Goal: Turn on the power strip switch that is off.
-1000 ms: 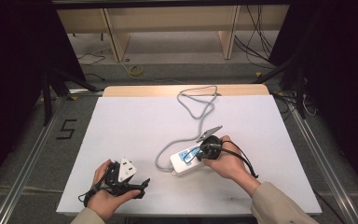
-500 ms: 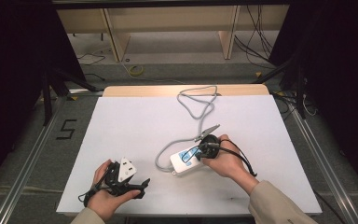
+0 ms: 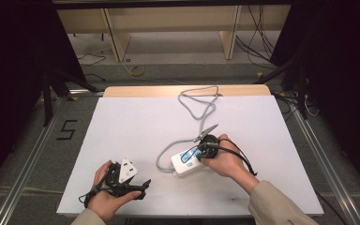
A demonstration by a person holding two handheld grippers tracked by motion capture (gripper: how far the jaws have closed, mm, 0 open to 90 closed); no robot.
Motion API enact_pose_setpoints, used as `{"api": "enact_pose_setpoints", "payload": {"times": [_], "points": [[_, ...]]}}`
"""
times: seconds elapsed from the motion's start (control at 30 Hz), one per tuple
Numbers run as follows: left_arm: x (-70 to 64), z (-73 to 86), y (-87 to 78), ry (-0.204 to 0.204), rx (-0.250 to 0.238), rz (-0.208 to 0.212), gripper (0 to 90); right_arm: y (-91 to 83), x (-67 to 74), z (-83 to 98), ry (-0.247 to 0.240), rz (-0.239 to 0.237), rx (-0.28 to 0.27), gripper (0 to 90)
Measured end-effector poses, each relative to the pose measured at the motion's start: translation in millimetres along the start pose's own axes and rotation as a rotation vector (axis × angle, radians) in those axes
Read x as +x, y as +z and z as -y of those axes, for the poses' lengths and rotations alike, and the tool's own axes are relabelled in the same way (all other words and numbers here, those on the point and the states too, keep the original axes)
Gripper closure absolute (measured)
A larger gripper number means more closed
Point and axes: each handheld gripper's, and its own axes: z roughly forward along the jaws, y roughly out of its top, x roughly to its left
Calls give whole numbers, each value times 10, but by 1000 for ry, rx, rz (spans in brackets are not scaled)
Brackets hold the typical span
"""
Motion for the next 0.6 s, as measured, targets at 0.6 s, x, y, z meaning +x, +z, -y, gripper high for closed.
{"api": "enact_pose_setpoints", "payload": {"times": [0.6], "points": [[-2, -2, -3, 7, 2, 0, 136, 10, -10, -32, 16, -3, 25, 900]]}}
